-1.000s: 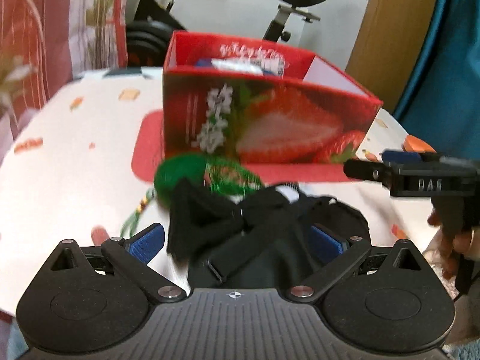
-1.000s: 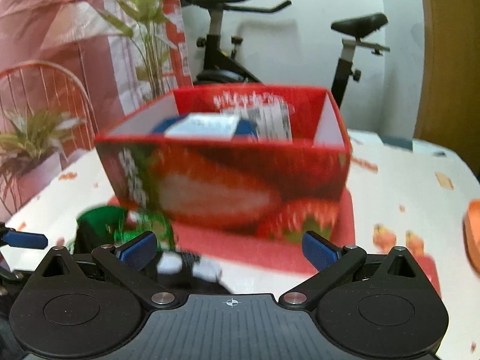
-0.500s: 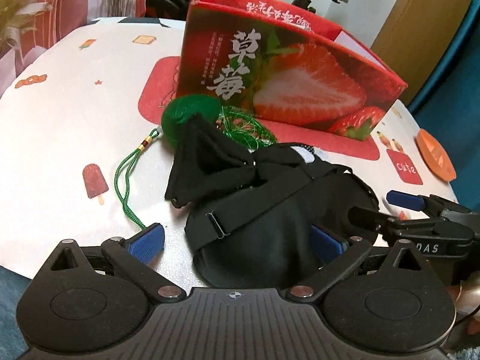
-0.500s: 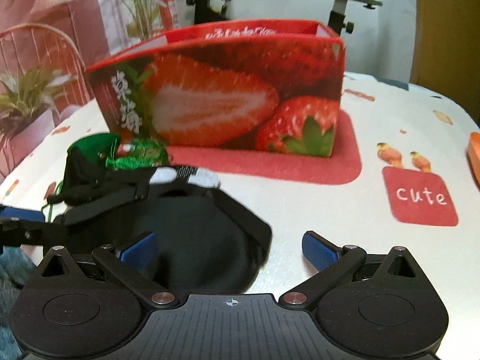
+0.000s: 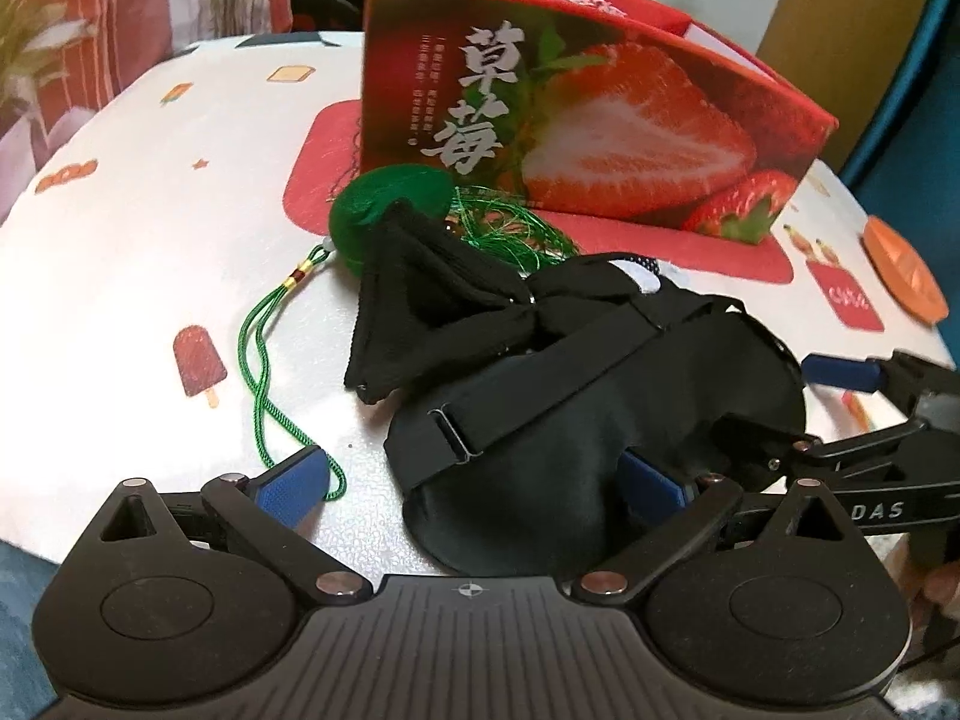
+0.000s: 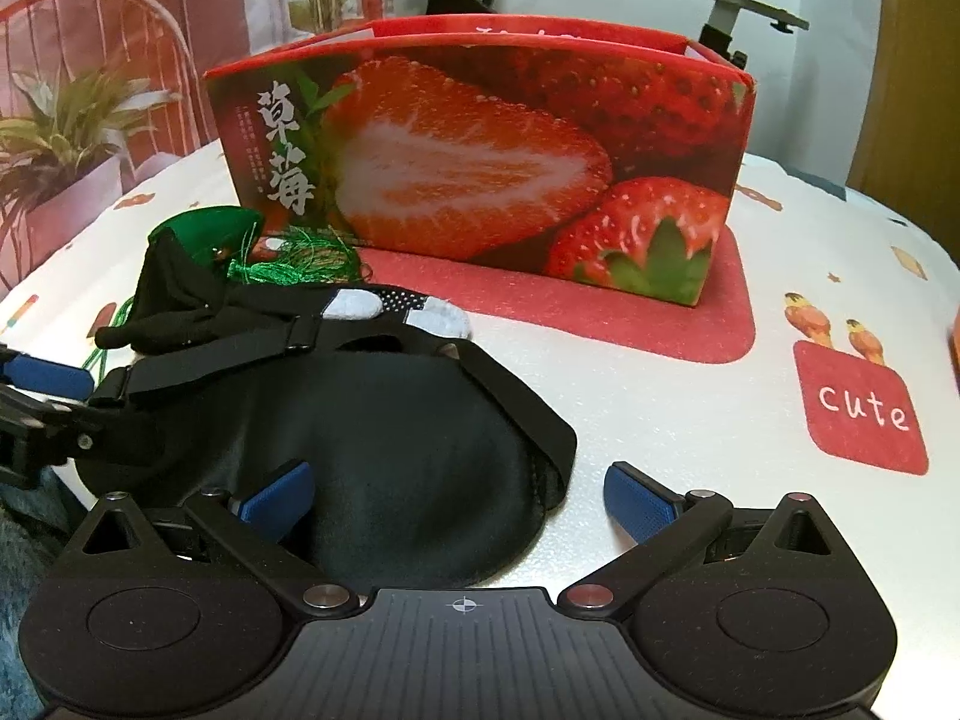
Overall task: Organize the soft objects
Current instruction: 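Move both tools back to the black eye mask on the table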
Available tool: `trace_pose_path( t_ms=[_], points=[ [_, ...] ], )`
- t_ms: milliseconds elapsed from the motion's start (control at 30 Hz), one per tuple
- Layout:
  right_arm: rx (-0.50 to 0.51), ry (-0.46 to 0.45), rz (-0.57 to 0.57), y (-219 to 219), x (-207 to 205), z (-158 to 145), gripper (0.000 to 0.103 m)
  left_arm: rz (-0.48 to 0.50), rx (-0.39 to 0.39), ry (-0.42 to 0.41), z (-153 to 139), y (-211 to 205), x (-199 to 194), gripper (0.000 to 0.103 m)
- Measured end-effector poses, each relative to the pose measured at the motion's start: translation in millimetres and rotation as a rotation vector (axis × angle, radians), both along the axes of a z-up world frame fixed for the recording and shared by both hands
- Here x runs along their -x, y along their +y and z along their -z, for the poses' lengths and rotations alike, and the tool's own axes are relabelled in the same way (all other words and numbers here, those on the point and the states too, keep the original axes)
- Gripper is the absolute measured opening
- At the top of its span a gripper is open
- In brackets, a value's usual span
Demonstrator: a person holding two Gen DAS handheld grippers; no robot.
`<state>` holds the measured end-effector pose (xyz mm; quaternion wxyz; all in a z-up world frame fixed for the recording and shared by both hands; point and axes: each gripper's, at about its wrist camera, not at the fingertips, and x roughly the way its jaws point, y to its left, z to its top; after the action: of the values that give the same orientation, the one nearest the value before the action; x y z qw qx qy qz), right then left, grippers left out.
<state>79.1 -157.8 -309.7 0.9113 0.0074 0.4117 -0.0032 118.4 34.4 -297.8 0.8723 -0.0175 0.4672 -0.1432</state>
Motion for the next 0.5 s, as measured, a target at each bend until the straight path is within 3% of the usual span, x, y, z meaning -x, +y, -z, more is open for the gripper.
trace_pose_path(
  t_ms=[267,500],
  points=[
    [-0.007,-0.021,-0.013,0.4,2.3,-2.3,0.103,0.034,-0.108,-0.044,7.8,-16.1,-1.7,0.103],
    [-0.016,-0.018,-0.050,5.8,2.3,-3.6,0.103,0.027,-0.142,-0.066,10.1,-21.2,-4.5,0.103]
  ],
)
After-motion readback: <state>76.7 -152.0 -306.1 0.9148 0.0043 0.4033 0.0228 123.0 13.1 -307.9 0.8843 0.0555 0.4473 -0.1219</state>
